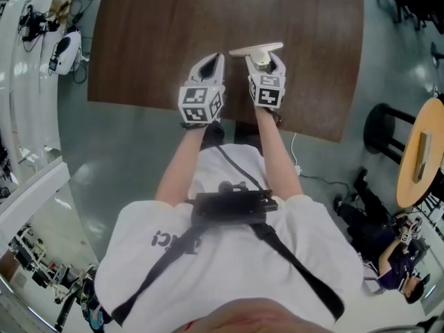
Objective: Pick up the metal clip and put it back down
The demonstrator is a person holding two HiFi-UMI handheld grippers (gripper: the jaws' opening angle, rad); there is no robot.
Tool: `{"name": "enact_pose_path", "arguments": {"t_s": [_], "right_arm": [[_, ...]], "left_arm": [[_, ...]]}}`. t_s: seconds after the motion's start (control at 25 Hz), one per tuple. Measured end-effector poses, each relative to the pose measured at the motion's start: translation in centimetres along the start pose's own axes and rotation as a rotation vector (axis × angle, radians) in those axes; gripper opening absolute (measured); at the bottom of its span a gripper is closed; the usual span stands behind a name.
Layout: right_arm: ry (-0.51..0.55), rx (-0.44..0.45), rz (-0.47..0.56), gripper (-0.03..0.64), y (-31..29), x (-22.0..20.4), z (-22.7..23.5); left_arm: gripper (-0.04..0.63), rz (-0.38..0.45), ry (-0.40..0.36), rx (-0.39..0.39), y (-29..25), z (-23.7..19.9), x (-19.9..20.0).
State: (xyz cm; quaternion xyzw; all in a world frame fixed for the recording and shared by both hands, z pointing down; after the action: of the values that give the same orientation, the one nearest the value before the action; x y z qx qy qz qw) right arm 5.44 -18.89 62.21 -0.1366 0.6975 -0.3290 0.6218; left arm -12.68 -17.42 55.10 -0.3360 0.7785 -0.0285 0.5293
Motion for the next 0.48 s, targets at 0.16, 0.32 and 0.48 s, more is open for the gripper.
{"name": "enact_pose_path", "arguments": {"t_s": [0.16, 0.32, 0.48], "right_arm": [[-0.001, -0.031, 0.135, 0.301, 4.2, 3.9, 0.7], [0.017, -0.066, 0.293, 0.301, 9.5, 8.5, 1.1], [0.021, -0.106, 0.448, 0.301, 14.9, 12.1, 1.8]], "left_arm": [[0.014, 0.066, -0.066, -0.046, 1.2, 2.9, 2.5], [0.014, 0.124, -0.097, -0.059, 2.9, 5.1, 5.4], [0.014, 0.191, -0.191, -0.030, 4.8, 7.3, 8.8]]}}
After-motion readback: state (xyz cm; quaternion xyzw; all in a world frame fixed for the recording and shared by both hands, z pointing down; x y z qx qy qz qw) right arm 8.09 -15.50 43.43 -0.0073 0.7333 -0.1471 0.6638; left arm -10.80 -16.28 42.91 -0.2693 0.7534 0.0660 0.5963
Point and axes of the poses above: the fingertips, and each gripper's own axes: y backward along the fingers, z to its right, x out of its top, the point moved 7 cm from there along y, backward along the fingers, and after that the axes turned 8 degrees about y, right-handed, at the moved point
